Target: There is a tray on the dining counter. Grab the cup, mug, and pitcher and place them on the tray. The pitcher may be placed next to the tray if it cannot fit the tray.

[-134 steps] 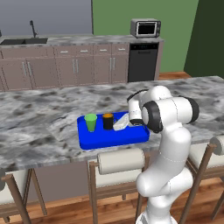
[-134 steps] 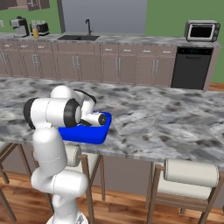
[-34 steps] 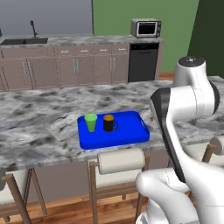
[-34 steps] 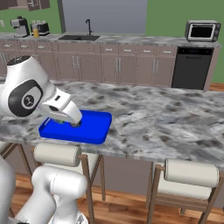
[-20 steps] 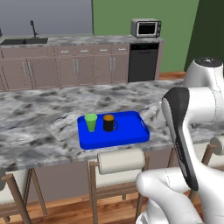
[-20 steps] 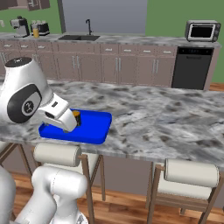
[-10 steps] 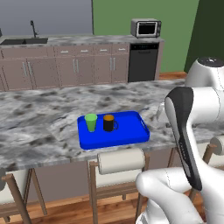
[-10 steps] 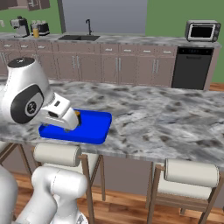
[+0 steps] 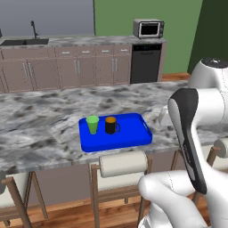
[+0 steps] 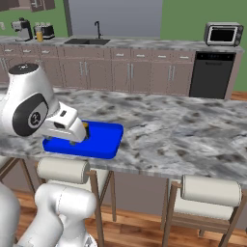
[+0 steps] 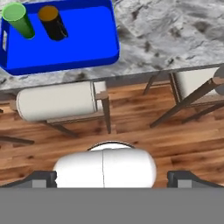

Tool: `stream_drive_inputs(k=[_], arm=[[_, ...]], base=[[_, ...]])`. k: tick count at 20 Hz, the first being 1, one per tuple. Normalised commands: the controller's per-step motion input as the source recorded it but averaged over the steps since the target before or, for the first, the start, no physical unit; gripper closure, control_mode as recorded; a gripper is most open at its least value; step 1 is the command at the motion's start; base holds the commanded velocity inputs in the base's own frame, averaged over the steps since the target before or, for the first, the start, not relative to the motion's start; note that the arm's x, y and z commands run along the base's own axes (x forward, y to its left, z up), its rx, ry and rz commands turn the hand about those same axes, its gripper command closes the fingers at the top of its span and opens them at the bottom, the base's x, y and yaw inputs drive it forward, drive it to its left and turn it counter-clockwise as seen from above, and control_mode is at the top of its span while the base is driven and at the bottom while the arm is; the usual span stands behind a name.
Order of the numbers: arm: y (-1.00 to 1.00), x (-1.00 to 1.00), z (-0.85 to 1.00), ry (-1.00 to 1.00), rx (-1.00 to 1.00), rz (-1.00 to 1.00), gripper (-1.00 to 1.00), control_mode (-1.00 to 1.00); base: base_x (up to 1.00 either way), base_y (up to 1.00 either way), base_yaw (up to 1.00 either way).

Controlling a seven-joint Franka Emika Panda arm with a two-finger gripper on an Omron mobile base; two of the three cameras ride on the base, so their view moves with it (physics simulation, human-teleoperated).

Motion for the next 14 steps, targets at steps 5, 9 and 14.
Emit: stream_drive_inputs(k=[5, 9, 14], arm=[[0.02, -0.02, 0.00, 0.00, 0.00, 0.00, -1.00, 1.00], [0.00, 0.00, 0.00, 0.00, 0.00, 0.00, -1.00, 1.00], [0.00, 0.00, 0.00, 0.00, 0.00, 0.00, -1.00, 1.00]], base=[[-0.26, 0.06, 0.01], [-0.92, 0.02, 0.00], [-1.00, 0.12, 0.00]])
